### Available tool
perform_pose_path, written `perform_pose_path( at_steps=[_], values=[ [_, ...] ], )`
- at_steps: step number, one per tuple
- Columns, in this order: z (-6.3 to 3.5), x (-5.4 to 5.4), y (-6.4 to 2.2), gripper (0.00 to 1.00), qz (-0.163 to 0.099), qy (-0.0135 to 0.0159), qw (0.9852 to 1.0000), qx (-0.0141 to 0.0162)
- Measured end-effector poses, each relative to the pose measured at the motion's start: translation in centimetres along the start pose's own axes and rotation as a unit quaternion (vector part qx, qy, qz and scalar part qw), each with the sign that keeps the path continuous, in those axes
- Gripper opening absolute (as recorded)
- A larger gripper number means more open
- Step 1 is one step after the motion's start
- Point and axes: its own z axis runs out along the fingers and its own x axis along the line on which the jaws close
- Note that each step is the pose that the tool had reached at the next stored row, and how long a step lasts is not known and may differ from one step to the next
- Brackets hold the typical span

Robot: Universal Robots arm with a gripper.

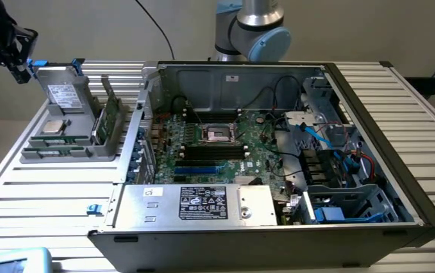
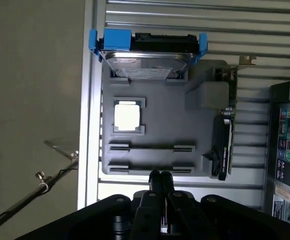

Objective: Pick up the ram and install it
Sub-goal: 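Pick up the ram and move it above insertion slot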

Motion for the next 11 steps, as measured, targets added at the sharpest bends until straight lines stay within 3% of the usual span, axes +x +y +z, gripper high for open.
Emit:
perform_pose_path(
  at_steps=[5, 11],
  values=[
    [0.00, 0.00, 0.00, 0.11, -0.046, 0.0017, 0.9989, -0.0006],
    [0.01, 0.00, 0.00, 0.11, -0.100, 0.0038, 0.9950, -0.0013]
  ],
)
